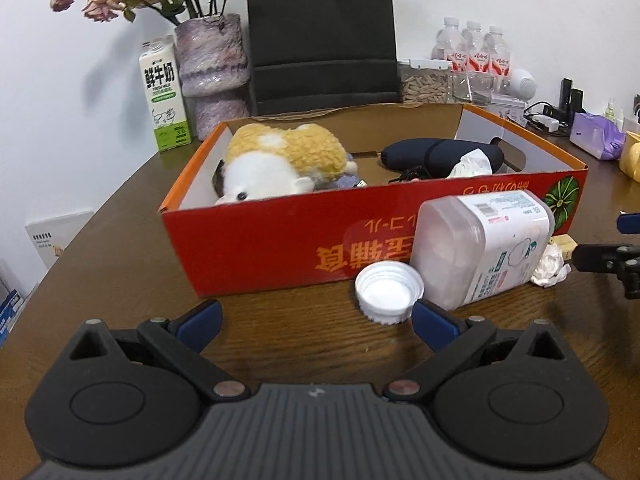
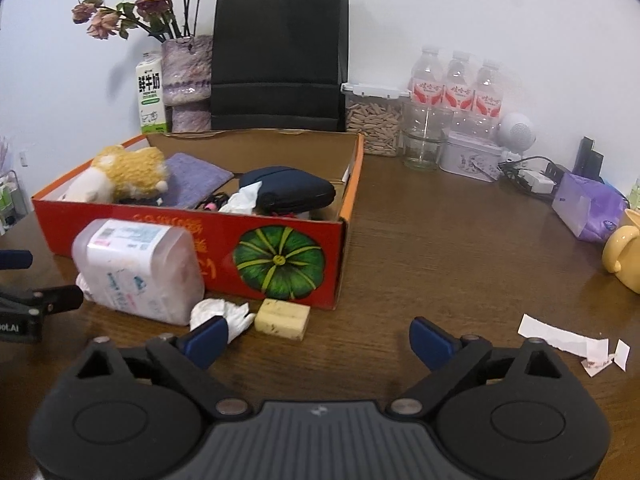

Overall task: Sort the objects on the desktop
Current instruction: 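Grasp the white bottle cap with the left gripper while the right grasps the yellow block, then carry the white cap and yellow block with both grippers over the box, then open both grippers to drop the cap and yellow block into the box, then lift both open grippers out of the box and move back toward the desk, then grasp the white plastic wipes container with the left gripper while the right grasps the crumpled tissue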

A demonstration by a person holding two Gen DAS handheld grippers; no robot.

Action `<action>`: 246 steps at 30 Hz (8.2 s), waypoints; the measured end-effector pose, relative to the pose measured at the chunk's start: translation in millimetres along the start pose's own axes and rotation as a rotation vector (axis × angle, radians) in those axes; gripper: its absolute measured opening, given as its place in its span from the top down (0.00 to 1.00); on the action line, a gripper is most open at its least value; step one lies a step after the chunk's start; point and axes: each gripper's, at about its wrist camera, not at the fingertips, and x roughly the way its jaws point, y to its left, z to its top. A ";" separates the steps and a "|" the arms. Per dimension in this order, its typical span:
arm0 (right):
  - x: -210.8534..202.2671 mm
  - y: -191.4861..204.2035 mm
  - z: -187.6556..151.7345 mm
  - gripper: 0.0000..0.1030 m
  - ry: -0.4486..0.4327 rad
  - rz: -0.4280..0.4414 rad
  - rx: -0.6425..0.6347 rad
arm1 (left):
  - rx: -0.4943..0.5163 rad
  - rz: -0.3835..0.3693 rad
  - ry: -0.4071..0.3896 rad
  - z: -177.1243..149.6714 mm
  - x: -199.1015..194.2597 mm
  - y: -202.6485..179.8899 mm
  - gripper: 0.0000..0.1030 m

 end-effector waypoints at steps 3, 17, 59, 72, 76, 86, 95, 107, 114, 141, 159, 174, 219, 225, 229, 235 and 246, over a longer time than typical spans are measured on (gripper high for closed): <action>6.0 0.1 3.2 0.13 0.008 0.004 0.001 | 0.006 0.004 -0.007 2.6 3.6 -2.0 0.00; 21.6 -1.2 4.6 0.32 0.006 0.029 0.047 | -0.018 -0.054 -0.003 5.3 12.2 -3.6 0.15; -34.5 0.9 6.5 0.83 -0.189 0.097 0.066 | -0.105 -0.134 -0.144 14.4 -30.8 11.9 0.60; -42.5 23.4 67.4 0.83 -0.283 0.131 0.013 | -0.046 -0.160 -0.270 73.4 -40.1 -4.5 0.60; -31.7 30.0 84.2 0.83 -0.290 0.141 0.029 | -0.070 -0.153 -0.297 90.6 -32.0 -8.5 0.60; 18.4 46.4 113.3 0.83 -0.262 0.170 0.022 | -0.093 -0.063 -0.265 107.4 14.3 -6.5 0.60; 50.2 48.9 96.3 0.83 -0.186 0.167 -0.014 | -0.056 -0.031 -0.139 88.9 55.7 -11.8 0.60; 49.0 38.4 89.9 0.42 -0.193 0.165 0.026 | -0.082 0.045 -0.214 90.3 42.9 -9.6 0.11; 31.8 19.5 86.6 0.00 -0.262 0.141 0.094 | -0.106 0.074 -0.245 94.0 37.7 -6.7 0.00; 15.7 19.9 83.4 0.00 -0.284 0.125 0.085 | -0.115 0.088 -0.254 88.1 27.4 -9.3 0.00; -7.7 22.0 58.0 0.00 -0.274 0.115 0.046 | -0.132 0.068 -0.283 61.2 -4.8 -17.5 0.00; -27.6 6.0 16.6 0.00 -0.218 0.096 0.056 | -0.101 -0.011 -0.273 20.4 -34.2 -30.5 0.00; -9.5 -29.3 -18.2 0.00 -0.054 0.077 0.022 | -0.101 -0.045 -0.056 16.7 10.3 -85.7 0.17; -10.3 -25.6 -18.0 0.00 -0.063 0.073 0.046 | -0.125 -0.054 -0.077 16.5 2.8 -76.6 0.17; -10.7 -17.2 -18.0 0.00 -0.069 0.075 0.043 | -0.128 -0.061 -0.096 16.1 -3.2 -68.7 0.17; -8.5 2.0 -14.0 0.00 -0.071 0.098 0.034 | -0.128 -0.060 -0.125 14.5 -10.7 -52.3 0.17; 11.1 43.3 -2.7 0.01 -0.019 0.116 -0.011 | -0.150 -0.051 -0.142 11.1 -11.1 -4.7 0.17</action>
